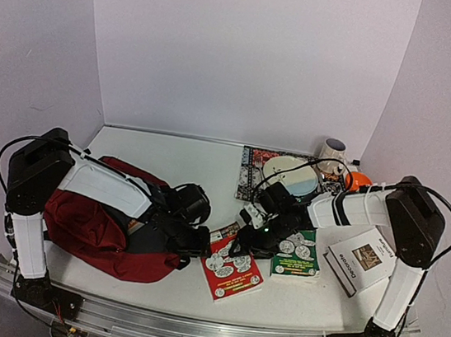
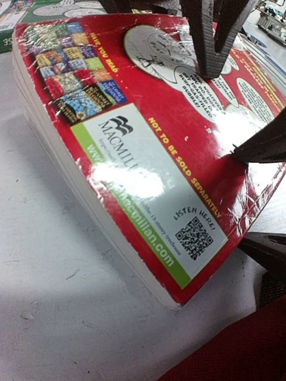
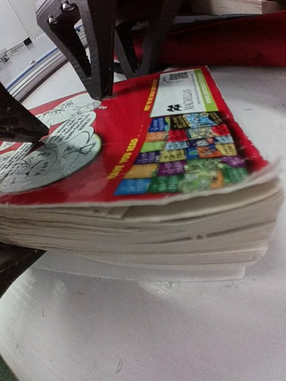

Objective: Pack the student bag
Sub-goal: Pick up the book from the center of the board.

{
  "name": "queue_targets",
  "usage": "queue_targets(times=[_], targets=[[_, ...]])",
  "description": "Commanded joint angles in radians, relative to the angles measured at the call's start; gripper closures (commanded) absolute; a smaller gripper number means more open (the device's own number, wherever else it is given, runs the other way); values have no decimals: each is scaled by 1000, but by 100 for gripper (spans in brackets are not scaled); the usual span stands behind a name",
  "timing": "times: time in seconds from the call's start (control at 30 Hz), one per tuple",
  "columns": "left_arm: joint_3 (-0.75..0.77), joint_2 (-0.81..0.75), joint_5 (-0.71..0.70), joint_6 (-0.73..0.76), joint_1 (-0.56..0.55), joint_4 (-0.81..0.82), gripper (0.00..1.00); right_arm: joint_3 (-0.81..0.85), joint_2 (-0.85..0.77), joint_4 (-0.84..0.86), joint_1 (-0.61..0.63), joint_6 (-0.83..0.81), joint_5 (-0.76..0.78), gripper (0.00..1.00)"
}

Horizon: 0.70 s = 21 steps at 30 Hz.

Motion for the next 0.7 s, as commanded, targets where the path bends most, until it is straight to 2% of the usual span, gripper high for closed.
queue_targets(times=[0.0, 0.67], targets=[[-19, -14, -1, -21, -12, 113, 59, 14, -77, 96, 39, 13, -165, 50], [-67, -84, -79, -27, -7, 114, 56, 22, -99, 92, 39, 40, -132, 53]])
